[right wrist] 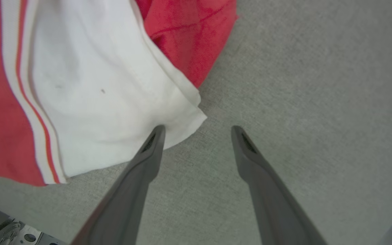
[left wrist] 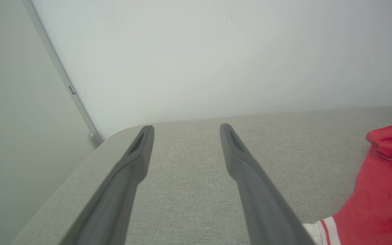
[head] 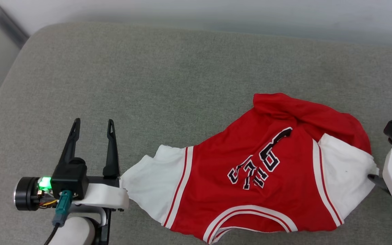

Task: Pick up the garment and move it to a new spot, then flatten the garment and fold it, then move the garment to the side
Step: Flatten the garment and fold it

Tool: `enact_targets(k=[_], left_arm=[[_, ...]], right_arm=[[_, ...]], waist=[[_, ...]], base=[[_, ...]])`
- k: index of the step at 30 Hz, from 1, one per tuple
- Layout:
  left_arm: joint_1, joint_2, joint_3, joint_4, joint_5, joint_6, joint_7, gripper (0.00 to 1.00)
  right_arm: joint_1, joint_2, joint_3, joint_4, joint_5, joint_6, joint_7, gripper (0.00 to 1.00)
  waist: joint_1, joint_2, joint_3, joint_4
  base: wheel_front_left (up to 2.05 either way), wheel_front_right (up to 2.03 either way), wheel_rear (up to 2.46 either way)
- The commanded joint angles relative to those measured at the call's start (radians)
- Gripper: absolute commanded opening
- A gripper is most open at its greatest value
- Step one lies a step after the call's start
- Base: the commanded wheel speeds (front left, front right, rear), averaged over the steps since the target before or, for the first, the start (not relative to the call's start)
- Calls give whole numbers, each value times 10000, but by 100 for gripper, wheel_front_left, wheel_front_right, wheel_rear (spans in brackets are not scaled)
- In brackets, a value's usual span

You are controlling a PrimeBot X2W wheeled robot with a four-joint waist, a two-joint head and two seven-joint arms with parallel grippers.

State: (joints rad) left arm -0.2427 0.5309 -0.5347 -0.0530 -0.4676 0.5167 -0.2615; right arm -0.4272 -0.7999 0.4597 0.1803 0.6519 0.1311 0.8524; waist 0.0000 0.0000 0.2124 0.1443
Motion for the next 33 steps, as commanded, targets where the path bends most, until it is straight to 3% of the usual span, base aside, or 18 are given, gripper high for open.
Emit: enact_targets(k=[1,10,11,12,17,18,23,27,33], left_arm=[[152,-171,97,-9,178,-107,-50,100],[582,-1481,1221,571,1446,-1316,-49,100],[617,-1588,1368,633,1542,-1426,-49,100],[672,-1689,1491,707,1638,-1553,-49,100],[976,-2095,1991,1100,2053,-2063,-49,100],[1419,-2409,2453,1339,2346,-2408,-50,100],[1858,-2669,2857,1413,2594,-2691,-50,100],[2040,-2852,3122,1407,2793,-2875,-50,100],[1982,-3114,3367,1540,3083,-3248,-50,100]], right_arm=[[-141,103,83,189,66,-9,-54,100],[308,845,1365,1615,738,-4,-600,100],[266,887,1436,1669,831,-4,-723,24],[198,861,1501,1694,864,-4,-855,0],[-130,184,1559,1413,1042,-6,-1699,0],[373,-685,1347,448,1324,-7,-2583,0],[1824,-1373,472,-525,1765,-10,-3090,0],[3442,-1474,-576,-554,2071,-9,-3297,0],[4924,-647,-1353,518,1742,-10,-3281,0]], waist=[[0,0,331,246],[0,0,780,390],[0,0,758,344],[0,0,714,301],[0,0,188,32],[0,0,-462,-284],[0,0,-811,-656],[0,0,-827,-849],[0,0,-716,-934]], base=[[0,0,0],[0,0,0],[0,0,0],[0,0,0],[0,0,0],[0,0,0],[0,0,0],[0,0,0],[0,0,0]])
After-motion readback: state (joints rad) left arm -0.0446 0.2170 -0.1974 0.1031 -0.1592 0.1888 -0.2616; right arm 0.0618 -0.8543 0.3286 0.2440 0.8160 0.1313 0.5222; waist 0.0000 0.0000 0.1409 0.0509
